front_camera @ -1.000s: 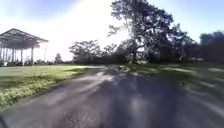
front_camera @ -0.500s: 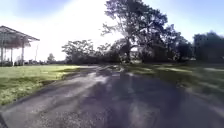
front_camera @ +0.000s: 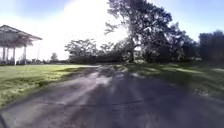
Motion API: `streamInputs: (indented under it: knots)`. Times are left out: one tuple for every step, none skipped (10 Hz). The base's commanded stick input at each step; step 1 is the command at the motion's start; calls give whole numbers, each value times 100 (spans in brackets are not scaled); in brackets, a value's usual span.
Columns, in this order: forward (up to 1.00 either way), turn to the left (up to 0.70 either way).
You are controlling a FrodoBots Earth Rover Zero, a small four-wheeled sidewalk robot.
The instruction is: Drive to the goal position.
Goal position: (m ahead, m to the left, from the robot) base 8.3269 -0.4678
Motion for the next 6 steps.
streamInputs:
  knots:
    - [70,0]
    - [70,0]
    - [70,0]
    - [0,0]
    - [0,0]
    - [0,0]
